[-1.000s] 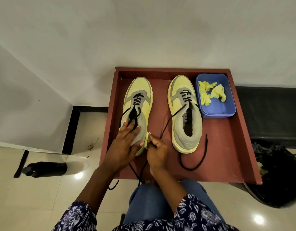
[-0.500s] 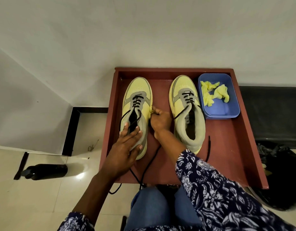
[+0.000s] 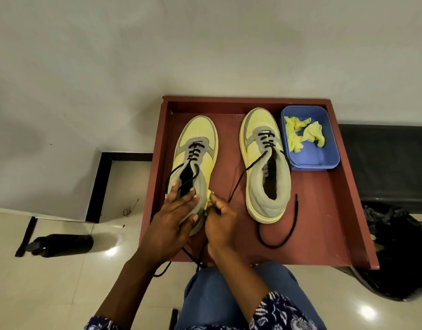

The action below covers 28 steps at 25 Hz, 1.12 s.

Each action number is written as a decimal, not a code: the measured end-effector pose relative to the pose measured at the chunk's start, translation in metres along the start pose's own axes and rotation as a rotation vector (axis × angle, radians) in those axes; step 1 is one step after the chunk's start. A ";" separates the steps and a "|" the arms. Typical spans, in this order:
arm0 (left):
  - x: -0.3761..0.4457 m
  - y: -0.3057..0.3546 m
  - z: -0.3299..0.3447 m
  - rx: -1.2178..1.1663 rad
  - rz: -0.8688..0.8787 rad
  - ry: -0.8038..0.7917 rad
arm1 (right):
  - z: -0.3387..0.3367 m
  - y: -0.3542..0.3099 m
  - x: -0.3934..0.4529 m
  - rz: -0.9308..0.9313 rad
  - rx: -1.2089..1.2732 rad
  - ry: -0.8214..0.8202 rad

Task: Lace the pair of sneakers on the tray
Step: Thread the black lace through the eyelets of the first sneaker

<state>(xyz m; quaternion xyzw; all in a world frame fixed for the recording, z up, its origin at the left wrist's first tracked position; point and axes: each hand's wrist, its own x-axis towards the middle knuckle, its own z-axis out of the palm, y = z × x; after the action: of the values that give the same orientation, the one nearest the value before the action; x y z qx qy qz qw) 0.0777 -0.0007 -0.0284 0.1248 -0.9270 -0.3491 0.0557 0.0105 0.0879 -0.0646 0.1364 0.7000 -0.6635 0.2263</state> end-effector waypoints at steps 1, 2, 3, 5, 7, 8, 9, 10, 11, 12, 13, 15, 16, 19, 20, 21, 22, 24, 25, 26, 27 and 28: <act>0.000 0.000 -0.002 -0.013 -0.013 -0.014 | 0.002 -0.004 0.005 0.005 0.004 0.010; 0.000 0.000 -0.003 -0.027 -0.026 -0.032 | 0.004 -0.009 0.011 0.010 -0.001 0.019; 0.001 0.001 -0.005 -0.036 -0.032 -0.047 | 0.007 -0.017 0.018 0.002 -0.024 0.024; 0.001 0.001 -0.008 -0.039 -0.026 -0.066 | 0.012 -0.034 0.034 -0.060 -0.134 0.032; 0.002 0.002 -0.010 -0.035 -0.012 -0.069 | 0.019 -0.054 0.052 -0.142 -0.283 0.038; 0.002 0.002 -0.010 -0.036 -0.006 -0.066 | 0.021 -0.062 0.059 -0.192 -0.367 0.047; 0.002 0.002 -0.010 -0.037 0.001 -0.059 | 0.024 -0.069 0.064 -0.238 -0.446 0.063; 0.002 0.001 -0.010 -0.035 0.006 -0.056 | 0.024 -0.072 0.070 -0.269 -0.507 0.078; 0.002 0.001 -0.010 -0.028 0.010 -0.056 | 0.024 -0.074 0.075 -0.278 -0.546 0.086; 0.002 0.001 -0.010 -0.018 0.016 -0.058 | 0.023 -0.075 0.079 -0.269 -0.570 0.068; 0.002 0.000 -0.010 -0.008 0.025 -0.058 | 0.022 -0.075 0.082 -0.247 -0.578 0.027; 0.003 0.000 -0.009 0.001 0.035 -0.062 | 0.022 -0.078 0.085 -0.219 -0.534 0.008; 0.003 0.000 -0.009 -0.001 0.034 -0.062 | 0.023 -0.080 0.085 -0.225 -0.496 0.030; 0.004 0.001 -0.010 -0.018 0.000 -0.087 | 0.018 -0.074 0.065 -0.277 -0.474 -0.006; 0.004 0.001 -0.010 -0.021 -0.003 -0.096 | 0.012 -0.065 0.053 -0.290 -0.474 -0.026; 0.005 0.001 -0.010 -0.019 -0.001 -0.102 | 0.007 -0.056 0.041 -0.301 -0.461 -0.037; 0.004 0.001 -0.011 -0.017 0.000 -0.104 | 0.001 -0.048 0.028 -0.315 -0.438 -0.042; 0.003 0.000 -0.011 -0.010 -0.008 -0.108 | -0.006 -0.036 0.011 -0.322 -0.381 -0.044; 0.003 0.001 -0.012 -0.007 -0.014 -0.112 | -0.007 -0.033 0.009 -0.314 -0.356 -0.045; 0.003 0.004 -0.012 -0.009 -0.022 -0.112 | -0.007 -0.031 0.011 -0.304 -0.333 -0.054; 0.004 0.009 -0.013 -0.013 -0.035 -0.090 | -0.007 -0.032 0.014 -0.301 -0.321 -0.061; 0.006 0.016 -0.016 -0.006 -0.047 -0.015 | -0.006 -0.034 0.018 -0.302 -0.315 -0.065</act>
<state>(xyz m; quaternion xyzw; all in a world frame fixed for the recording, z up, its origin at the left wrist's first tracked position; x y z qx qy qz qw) 0.0722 -0.0005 -0.0059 0.1439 -0.9232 -0.3541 0.0409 -0.0231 0.0893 -0.0440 -0.0284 0.7998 -0.5763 0.1653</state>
